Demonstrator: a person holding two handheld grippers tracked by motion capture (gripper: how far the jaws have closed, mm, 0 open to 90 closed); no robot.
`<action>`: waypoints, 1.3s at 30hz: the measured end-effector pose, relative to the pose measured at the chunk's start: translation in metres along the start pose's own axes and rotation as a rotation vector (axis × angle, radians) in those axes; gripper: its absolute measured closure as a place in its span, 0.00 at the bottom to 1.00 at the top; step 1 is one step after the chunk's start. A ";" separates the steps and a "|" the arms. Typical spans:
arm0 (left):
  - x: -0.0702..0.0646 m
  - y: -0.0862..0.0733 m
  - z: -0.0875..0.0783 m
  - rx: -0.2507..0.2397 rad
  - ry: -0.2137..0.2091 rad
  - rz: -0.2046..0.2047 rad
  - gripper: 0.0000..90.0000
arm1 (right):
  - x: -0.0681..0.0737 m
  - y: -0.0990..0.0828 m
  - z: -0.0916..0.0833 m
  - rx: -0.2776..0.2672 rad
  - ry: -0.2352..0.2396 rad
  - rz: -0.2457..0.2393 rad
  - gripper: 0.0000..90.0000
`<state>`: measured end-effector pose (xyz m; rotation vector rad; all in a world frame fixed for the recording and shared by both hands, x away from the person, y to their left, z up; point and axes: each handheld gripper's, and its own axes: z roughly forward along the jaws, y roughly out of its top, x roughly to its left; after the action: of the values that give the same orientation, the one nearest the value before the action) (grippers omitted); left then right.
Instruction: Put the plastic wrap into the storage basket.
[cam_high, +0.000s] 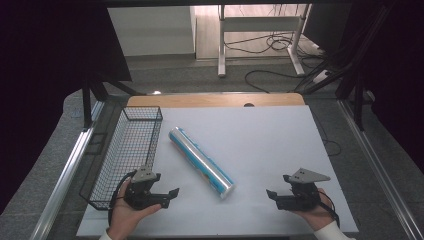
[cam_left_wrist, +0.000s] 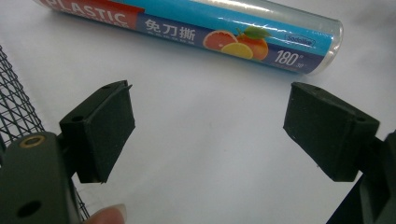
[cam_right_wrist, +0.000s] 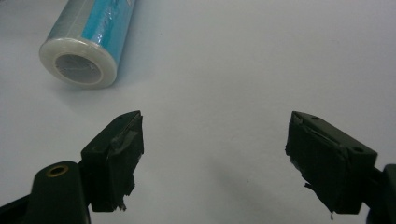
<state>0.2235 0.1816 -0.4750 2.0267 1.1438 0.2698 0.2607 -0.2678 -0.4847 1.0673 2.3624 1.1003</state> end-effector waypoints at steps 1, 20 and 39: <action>0.000 0.000 0.000 0.001 0.000 0.002 0.18 | 0.000 0.000 0.000 0.002 0.000 -0.001 0.23; 0.002 -0.003 -0.003 0.006 -0.003 0.005 0.18 | 0.005 0.010 -0.001 -0.001 0.027 0.022 0.26; 0.001 -0.004 -0.008 0.000 -0.008 0.000 0.18 | 0.018 0.037 0.013 0.046 0.096 0.026 0.26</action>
<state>0.2173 0.1883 -0.4729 2.0259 1.1388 0.2621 0.2742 -0.2324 -0.4646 1.0863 2.4660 1.1346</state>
